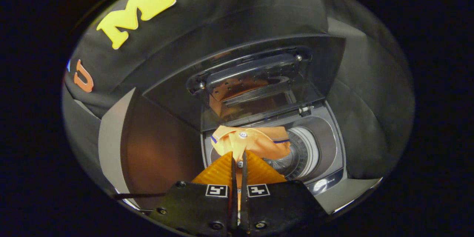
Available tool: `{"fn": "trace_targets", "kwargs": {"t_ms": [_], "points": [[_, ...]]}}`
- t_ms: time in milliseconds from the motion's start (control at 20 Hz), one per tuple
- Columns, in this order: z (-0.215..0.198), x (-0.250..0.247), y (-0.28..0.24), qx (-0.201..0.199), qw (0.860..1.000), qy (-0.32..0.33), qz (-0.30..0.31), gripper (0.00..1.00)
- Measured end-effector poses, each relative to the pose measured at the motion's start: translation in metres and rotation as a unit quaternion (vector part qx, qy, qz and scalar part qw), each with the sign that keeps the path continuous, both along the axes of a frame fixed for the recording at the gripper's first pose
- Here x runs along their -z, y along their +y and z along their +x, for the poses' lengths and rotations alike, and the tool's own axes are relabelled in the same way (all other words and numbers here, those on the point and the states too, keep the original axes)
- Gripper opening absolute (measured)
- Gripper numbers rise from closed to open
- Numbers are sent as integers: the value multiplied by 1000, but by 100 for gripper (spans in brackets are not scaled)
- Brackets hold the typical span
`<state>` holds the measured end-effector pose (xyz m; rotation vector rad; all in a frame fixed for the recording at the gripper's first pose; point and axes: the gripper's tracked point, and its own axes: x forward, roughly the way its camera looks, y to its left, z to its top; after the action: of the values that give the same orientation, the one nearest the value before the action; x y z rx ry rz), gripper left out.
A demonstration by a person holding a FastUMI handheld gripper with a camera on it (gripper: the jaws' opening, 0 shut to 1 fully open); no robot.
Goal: Put the clothes into the washing machine and then close the washing machine lid.
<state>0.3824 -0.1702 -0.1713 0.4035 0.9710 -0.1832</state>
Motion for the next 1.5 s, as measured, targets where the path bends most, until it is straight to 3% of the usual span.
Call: {"fn": "trace_targets", "kwargs": {"t_ms": [550, 750, 850, 1050, 1300, 1500], "points": [[19, 63, -8, -27, 998, 33, -41, 7], [11, 75, -20, -38, 995, 54, -71, 13], [10, 72, -24, -41, 995, 50, -80, 30], [9, 43, -28, -73, 990, 29, -116, 78], [22, -23, -15, -90, 987, -31, -133, 76], [51, -97, -8, -104, 977, -130, -136, 76]]}}
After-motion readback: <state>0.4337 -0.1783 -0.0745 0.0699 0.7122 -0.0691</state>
